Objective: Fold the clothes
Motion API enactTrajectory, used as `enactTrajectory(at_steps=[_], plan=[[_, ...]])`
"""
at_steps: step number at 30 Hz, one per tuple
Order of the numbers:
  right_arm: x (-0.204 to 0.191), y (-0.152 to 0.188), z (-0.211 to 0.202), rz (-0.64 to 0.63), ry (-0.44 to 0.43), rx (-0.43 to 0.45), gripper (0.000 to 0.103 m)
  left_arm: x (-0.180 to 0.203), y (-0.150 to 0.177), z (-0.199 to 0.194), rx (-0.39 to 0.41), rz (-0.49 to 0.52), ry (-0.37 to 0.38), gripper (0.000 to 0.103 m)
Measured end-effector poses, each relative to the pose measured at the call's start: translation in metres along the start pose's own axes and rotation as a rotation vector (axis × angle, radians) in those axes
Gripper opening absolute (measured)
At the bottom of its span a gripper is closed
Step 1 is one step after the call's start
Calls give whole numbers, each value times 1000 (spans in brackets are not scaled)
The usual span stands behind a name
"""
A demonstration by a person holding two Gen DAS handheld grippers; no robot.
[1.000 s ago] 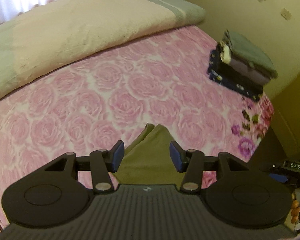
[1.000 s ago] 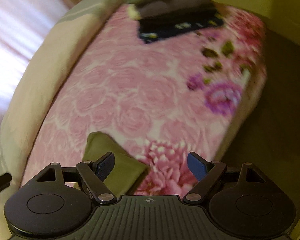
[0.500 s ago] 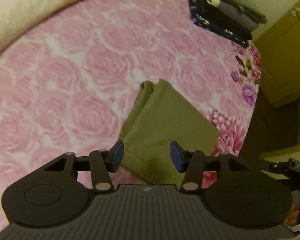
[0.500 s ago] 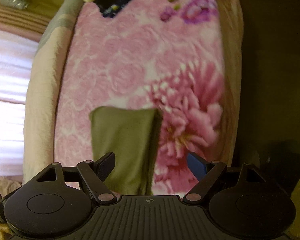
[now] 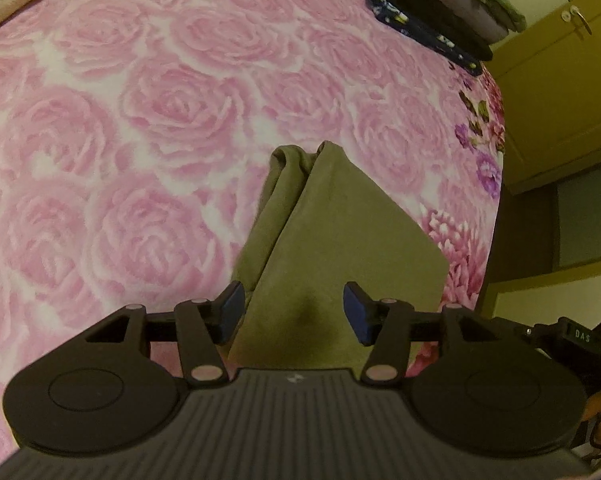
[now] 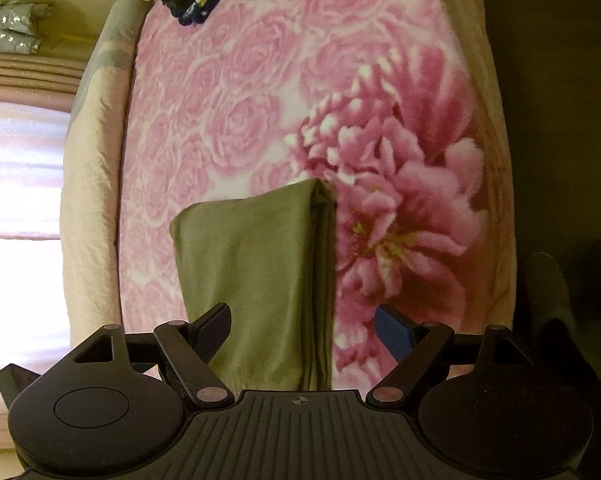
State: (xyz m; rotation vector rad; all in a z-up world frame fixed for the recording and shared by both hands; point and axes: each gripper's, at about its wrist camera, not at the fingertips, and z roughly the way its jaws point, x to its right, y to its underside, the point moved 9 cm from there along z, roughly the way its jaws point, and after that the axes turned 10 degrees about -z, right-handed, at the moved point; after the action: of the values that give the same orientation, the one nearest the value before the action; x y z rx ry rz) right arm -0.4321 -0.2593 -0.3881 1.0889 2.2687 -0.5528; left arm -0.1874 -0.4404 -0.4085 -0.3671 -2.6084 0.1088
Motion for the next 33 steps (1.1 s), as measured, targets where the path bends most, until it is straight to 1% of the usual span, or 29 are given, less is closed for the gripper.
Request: enactTrajectory(at_steps=[6, 10, 14, 18, 23, 30, 33], plan=[[6, 1, 10, 14, 26, -1, 82, -3, 0, 13, -16, -2, 18, 51], [7, 2, 11, 14, 21, 0, 82, -6, -1, 17, -16, -4, 32, 51], [7, 1, 18, 13, 17, -1, 82, -10, -8, 26, -16, 15, 42, 52], [6, 3, 31, 16, 11, -9, 82, -17, -16, 41, -37, 8, 68, 53], [5, 5, 46, 16, 1, -15, 82, -22, -22, 59, -56, -37, 121, 55], [8, 1, 64, 22, -41, 27, 82, -32, -30, 78, -60, -99, 209, 57], [9, 1, 71, 11, -66, 49, 82, -35, -34, 84, -62, -125, 277, 59]])
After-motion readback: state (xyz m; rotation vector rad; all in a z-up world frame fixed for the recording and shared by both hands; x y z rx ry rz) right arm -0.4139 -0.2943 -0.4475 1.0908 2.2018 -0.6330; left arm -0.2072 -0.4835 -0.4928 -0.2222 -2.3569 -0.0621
